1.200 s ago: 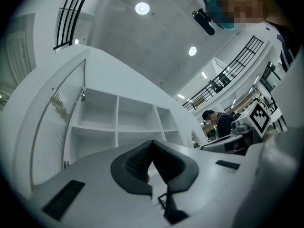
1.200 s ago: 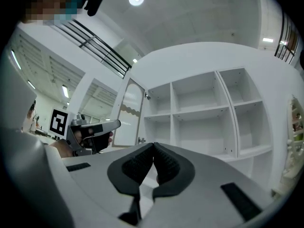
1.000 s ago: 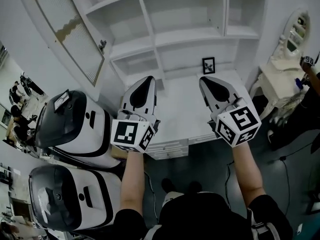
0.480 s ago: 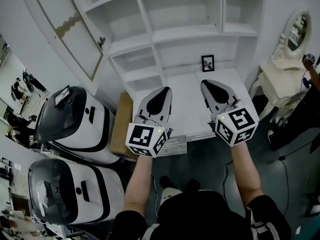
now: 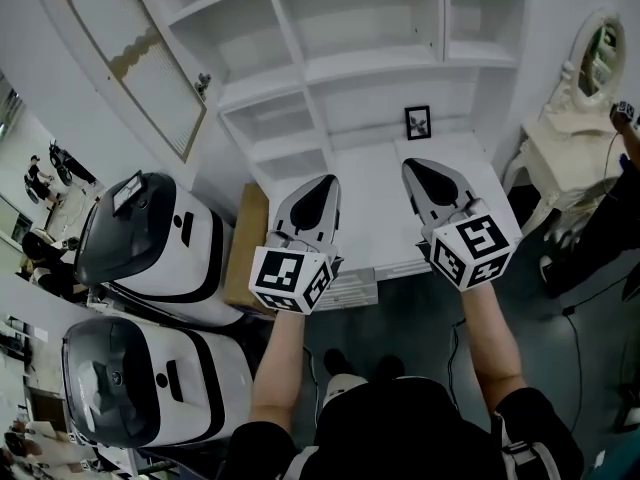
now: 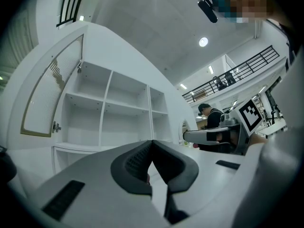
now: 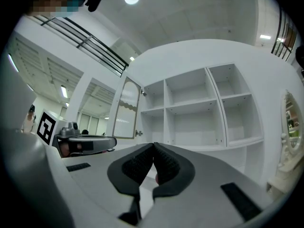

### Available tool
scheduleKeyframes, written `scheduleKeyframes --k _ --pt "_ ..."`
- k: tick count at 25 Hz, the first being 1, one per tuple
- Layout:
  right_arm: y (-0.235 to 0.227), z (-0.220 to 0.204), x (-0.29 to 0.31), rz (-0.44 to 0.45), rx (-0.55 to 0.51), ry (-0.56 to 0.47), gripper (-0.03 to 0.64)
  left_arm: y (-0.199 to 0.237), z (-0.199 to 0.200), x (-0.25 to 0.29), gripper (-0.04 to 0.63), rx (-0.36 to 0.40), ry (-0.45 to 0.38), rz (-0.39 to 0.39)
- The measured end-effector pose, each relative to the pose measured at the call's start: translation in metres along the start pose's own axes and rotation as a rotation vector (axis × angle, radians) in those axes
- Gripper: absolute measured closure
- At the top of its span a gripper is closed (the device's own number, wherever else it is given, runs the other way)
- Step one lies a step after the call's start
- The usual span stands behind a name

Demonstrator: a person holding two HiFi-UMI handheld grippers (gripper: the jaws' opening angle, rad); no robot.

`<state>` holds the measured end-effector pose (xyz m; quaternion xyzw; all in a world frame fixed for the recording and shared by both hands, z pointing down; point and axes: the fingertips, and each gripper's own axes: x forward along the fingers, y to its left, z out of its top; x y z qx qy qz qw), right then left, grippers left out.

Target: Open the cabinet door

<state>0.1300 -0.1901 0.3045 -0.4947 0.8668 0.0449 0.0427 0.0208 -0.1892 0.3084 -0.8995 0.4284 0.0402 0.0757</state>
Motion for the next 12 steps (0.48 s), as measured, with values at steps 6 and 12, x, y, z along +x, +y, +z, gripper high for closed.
scheduleKeyframes --k 6,12 --pt "-0.0011 0.0022 -0.0025 0.001 -0.009 -0.007 0.601 -0.0037 -0.0003 0.0017 0.572 0.003 0.003 -0.007" --pt "-0.0037 0.0021 -0.0073 -0.012 -0.020 -0.007 0.601 -0.0073 -0.0008 0.0018 0.572 0.003 0.003 -0.011"
